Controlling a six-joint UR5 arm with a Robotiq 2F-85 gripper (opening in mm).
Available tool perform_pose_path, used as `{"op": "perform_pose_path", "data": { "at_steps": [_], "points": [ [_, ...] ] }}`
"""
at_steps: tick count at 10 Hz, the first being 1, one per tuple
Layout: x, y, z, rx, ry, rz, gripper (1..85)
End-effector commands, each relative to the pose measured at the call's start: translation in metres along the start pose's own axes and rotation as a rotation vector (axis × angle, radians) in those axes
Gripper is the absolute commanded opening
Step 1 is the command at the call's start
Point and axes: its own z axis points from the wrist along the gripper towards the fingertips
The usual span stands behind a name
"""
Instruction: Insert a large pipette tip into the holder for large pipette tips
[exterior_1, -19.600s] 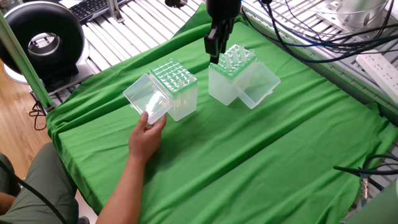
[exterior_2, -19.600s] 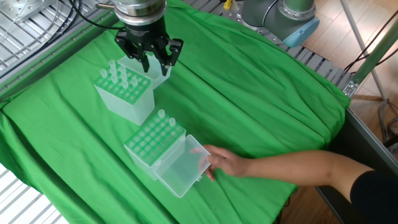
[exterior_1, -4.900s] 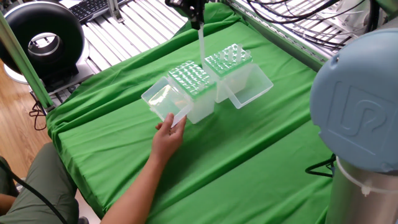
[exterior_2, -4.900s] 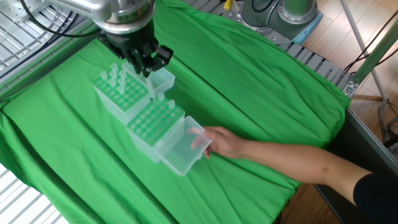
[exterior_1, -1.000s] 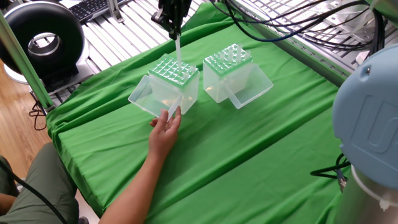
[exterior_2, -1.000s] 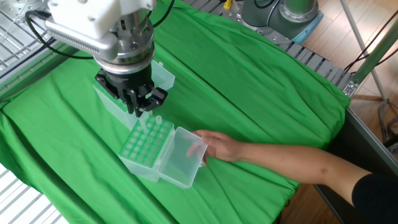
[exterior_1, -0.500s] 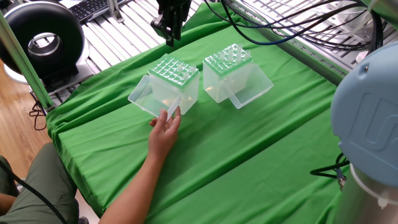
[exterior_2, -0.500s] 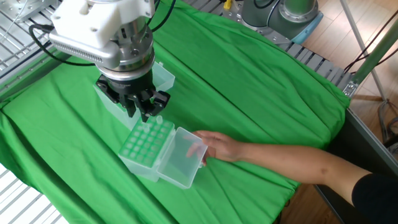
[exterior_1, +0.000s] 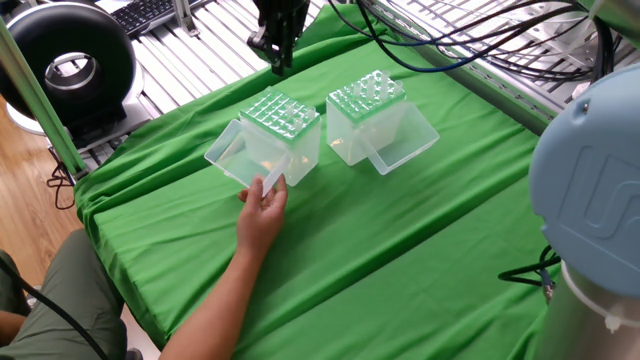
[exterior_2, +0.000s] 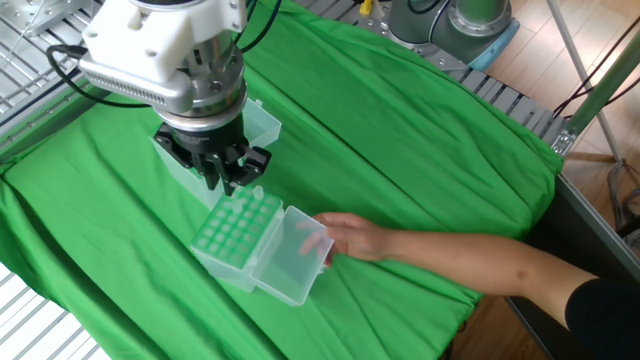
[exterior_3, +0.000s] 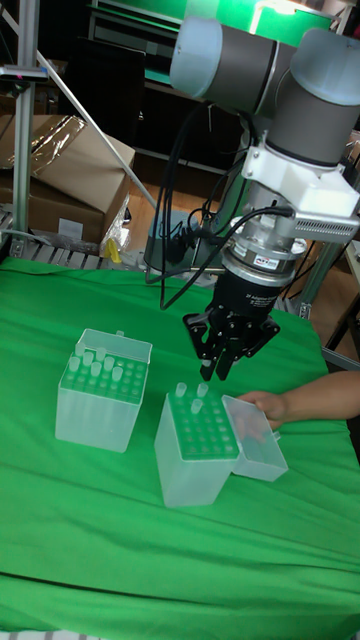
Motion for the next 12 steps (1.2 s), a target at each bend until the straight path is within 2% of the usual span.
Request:
{"op": "perform_pose_path", "data": {
  "at_steps": [1,3,4,5,8,10,12],
  "points": [
    [0.005,-0.01,0.003,0.004,0.005,-0.027,24.7],
    [0.011,-0.023,0.015,-0.03,-0.021,-0.085,25.3],
    [0.018,-0.023,0.021,-0.078,-0.041,-0.116,30.0],
    [0.025,-0.036,0.026,-0.066,-0.049,-0.148,32.0],
    [0.05,-0.062,0.038,-0.04,-0.03,-0.23,32.0],
    [0.065,-0.075,0.046,-0.03,-0.027,-0.313,32.0],
    [0.072,-0.083,0.053,-0.026,-0.029,-0.379,33.0]
  ]
}}
